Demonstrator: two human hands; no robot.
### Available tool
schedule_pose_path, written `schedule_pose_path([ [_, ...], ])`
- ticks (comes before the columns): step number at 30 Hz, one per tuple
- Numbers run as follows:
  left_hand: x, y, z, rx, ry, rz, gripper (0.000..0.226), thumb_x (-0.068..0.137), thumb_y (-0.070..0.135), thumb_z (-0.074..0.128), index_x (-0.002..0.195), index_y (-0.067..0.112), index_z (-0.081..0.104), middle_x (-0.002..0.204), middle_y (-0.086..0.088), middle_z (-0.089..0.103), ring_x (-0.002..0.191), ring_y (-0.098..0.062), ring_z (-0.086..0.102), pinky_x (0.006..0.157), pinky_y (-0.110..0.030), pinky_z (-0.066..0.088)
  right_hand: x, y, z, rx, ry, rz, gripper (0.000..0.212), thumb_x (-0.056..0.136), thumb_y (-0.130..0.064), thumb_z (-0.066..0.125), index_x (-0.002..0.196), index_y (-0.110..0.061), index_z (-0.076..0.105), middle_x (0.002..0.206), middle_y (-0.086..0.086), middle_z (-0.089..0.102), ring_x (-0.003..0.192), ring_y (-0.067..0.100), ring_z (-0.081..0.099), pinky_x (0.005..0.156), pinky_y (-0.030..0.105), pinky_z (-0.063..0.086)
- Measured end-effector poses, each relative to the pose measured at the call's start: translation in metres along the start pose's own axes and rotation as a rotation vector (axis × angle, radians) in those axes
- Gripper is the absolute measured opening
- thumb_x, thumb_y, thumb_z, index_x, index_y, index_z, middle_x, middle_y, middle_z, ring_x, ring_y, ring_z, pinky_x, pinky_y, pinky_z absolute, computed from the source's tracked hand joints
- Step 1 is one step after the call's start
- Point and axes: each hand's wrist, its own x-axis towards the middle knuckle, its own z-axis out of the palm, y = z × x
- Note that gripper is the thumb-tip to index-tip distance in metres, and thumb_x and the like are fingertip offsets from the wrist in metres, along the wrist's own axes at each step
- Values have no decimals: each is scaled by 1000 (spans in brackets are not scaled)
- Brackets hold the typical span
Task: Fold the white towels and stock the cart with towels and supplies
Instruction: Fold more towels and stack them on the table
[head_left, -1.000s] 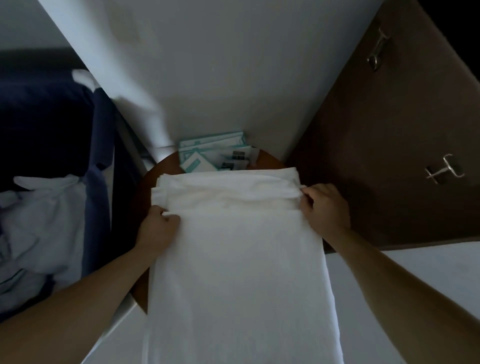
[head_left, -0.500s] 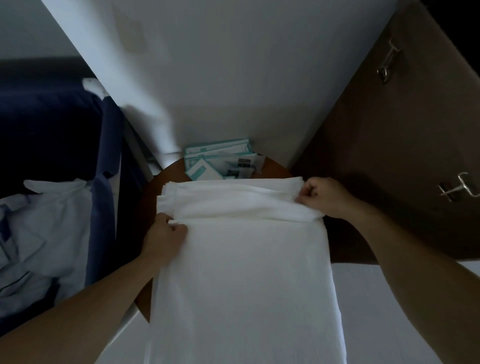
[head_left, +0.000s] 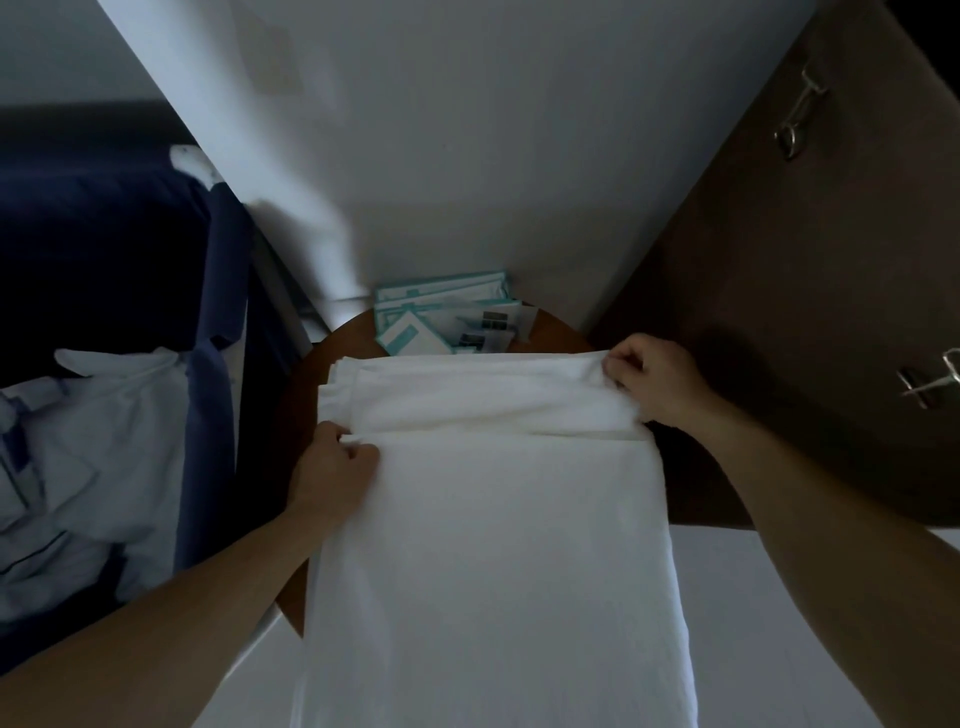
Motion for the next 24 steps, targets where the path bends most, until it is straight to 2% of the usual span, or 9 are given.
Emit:
schedule_pose_path([
  [3, 1, 0, 0, 5, -9, -11, 21, 93, 20, 59, 108, 14, 45, 91, -3, 55, 87, -25, 56, 71, -31, 41, 0, -4, -12, 399, -7, 126, 11, 100, -20, 56, 91, -18, 64, 90, 1, 63, 84, 16, 58, 68, 29, 46],
  [5, 0, 1, 0, 8, -12, -7, 21, 93, 20, 59, 108, 14, 46, 91, -3, 55, 86, -24, 56, 70, -31, 42, -3, -7, -19, 489, -93, 151, 15, 102, -23, 53, 91, -19, 64, 89, 1, 63, 82, 14, 57, 68, 28, 46],
  [8, -1, 2, 0, 8, -7, -2, 21, 93, 20, 59, 108, 12, 48, 89, -2, 55, 84, -24, 57, 67, -30, 42, 3, -13, -18, 352, -129, 76, 17, 102, -23, 51, 93, -13, 62, 89, 2, 60, 80, 15, 54, 71, 31, 44],
  [13, -1, 1, -2, -19, -8, -29, 22, 93, 20, 58, 111, 11, 50, 90, 0, 54, 84, -20, 55, 67, -30, 42, 17, -19, -19, 253, 222, 2, 16, 102, -28, 52, 107, -14, 59, 102, 0, 59, 94, 18, 54, 83, 35, 46],
  [15, -2, 1, -2, -34, -1, -20, 23, 95, 21, 57, 113, 9, 51, 93, 0, 54, 85, -20, 55, 63, -28, 40, 10, -17, -19, 244, 193, 31, 22, 100, -34, 55, 109, -15, 60, 104, -3, 59, 97, 18, 57, 84, 35, 47],
  [17, -4, 2, -5, -49, 6, -22, 24, 96, 22, 55, 116, 9, 52, 99, -3, 55, 92, -22, 54, 70, -29, 41, -6, -12, -16, 163, 112, 73, 24, 98, -39, 57, 108, -18, 61, 100, -4, 59, 95, 17, 57, 82, 32, 44],
  [20, -5, 0, -9, -105, 2, -57, 28, 97, 24, 55, 121, 9, 53, 111, -7, 56, 99, -23, 53, 81, -37, 42, -38, -1, -11, 176, 143, 180, 30, 95, -42, 61, 109, -15, 61, 98, -2, 61, 93, 18, 58, 80, 33, 46],
  [22, -7, -2, -13, -133, -18, -78, 32, 98, 25, 56, 126, 9, 54, 114, -6, 56, 102, -24, 52, 84, -38, 42, -59, 8, -7, 220, 158, 245, 31, 92, -44, 65, 102, -15, 61, 91, -3, 62, 89, 21, 60, 78, 35, 47],
  [24, -7, -3, -19, -175, -65, -98, 37, 97, 26, 60, 129, 9, 54, 115, -5, 56, 104, -25, 54, 86, -39, 44, -77, 20, 1, 214, 84, 329, 30, 87, -47, 69, 92, -18, 59, 88, -5, 63, 86, 20, 62, 80, 39, 52],
])
